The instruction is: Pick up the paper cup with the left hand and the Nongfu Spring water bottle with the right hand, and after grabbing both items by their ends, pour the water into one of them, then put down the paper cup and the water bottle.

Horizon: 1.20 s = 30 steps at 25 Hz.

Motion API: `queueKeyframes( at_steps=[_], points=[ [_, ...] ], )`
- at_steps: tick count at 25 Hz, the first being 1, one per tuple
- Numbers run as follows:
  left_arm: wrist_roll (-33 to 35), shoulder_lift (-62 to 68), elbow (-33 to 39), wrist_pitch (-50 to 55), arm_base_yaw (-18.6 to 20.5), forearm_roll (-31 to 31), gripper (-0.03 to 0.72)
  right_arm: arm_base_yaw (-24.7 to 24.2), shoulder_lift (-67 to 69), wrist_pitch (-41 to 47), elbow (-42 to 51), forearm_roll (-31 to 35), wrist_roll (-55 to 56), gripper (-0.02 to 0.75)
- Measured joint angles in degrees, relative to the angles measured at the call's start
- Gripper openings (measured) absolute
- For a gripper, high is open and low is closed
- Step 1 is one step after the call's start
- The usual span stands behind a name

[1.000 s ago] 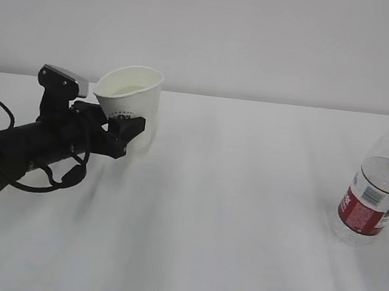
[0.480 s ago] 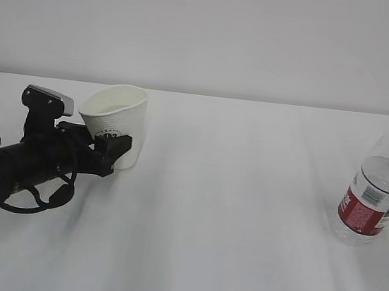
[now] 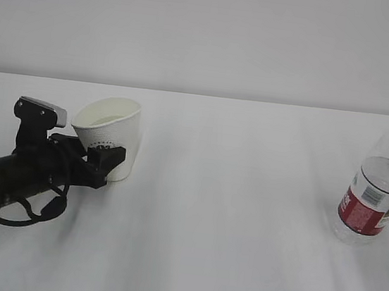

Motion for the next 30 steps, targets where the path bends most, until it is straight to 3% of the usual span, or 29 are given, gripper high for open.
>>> queueKeyframes(
  at_steps=[12, 19, 30],
  points=[
    [0.0, 0.0, 0.0, -0.1, 0.0, -1.3, 0.476, 0.0, 0.0, 0.0, 0.0, 0.0, 0.0, 0.590],
    [0.0, 0.0, 0.0, -0.2, 0.0, -2.2, 0.607, 0.0, 0.0, 0.0, 0.0, 0.0, 0.0, 0.590],
    [0.0, 0.0, 0.0, -0.6, 0.0, -2.3, 0.622, 0.0, 0.0, 0.0, 0.0, 0.0, 0.0, 0.591]
  ],
)
